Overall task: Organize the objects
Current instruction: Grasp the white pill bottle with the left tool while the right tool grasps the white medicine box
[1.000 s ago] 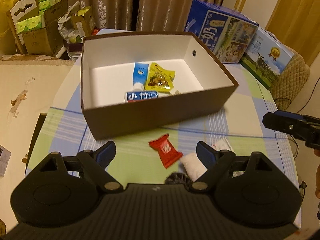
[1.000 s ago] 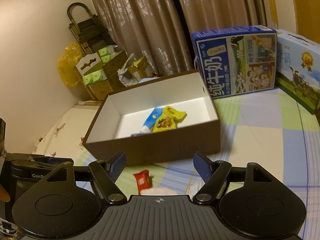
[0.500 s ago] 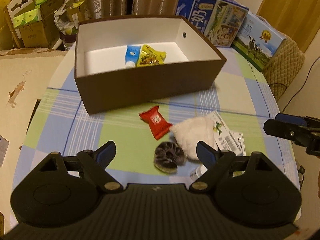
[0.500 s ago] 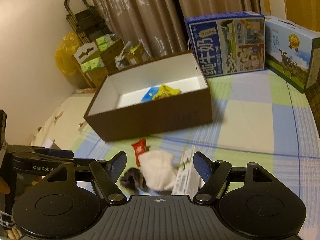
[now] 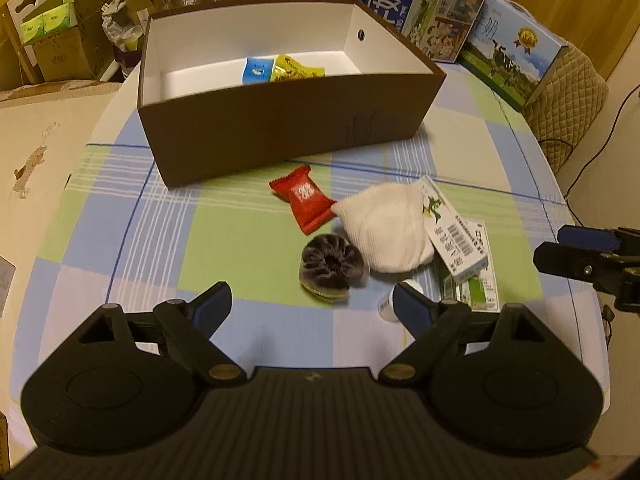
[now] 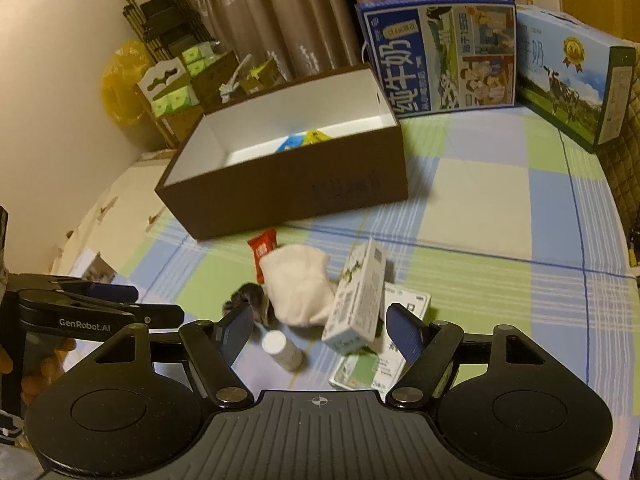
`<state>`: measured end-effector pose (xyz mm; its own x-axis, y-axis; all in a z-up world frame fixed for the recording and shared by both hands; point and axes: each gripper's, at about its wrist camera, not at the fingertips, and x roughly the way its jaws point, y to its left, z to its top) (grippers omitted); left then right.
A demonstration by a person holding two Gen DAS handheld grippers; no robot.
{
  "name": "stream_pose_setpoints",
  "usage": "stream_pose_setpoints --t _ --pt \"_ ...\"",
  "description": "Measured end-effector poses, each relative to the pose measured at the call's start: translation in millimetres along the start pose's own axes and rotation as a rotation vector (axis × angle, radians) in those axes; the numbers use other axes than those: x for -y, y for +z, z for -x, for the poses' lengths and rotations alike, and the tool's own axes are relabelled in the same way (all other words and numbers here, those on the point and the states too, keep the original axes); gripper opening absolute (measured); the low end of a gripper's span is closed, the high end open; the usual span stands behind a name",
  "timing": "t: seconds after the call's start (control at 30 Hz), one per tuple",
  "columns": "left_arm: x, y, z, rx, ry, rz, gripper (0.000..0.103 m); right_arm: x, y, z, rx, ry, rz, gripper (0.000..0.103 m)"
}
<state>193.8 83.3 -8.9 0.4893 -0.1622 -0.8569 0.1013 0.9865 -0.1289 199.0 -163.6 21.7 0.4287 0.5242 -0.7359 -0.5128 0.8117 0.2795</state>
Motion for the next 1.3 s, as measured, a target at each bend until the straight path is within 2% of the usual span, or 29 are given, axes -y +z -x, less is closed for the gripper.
stream_pose_setpoints --t 0.33,0.77,1.0,1.13,1.3 --pt "14.3 -16.7 -15.2 0.001 -0.05 -0.076 0.083 9.0 -17.6 -8.5 -0.047 -0.049 -0.016 0.072" --pt "52.2 -24.0 -52.7 0.002 -0.132 -0.228 0.062 33.2 -32.2 3.3 -0.059 -0.102 -0.093 0.072" --pt "65.2 -22.7 -74.5 -0.025 -0.142 -0.273 0.049 45.7 -35.7 9.9 -0.055 -0.124 -0.13 0.072" --pt "70.1 -21.9 -84.4 -0.038 -0.145 -0.285 0.047 53.0 -38.2 13.4 -0.055 -0.136 -0.148 0.072" --pt "73.8 -21.6 -94.2 -0.048 -0.152 -0.293 0.039 59.0 -39.6 15.2 -0.057 -0.141 -0.158 0.072"
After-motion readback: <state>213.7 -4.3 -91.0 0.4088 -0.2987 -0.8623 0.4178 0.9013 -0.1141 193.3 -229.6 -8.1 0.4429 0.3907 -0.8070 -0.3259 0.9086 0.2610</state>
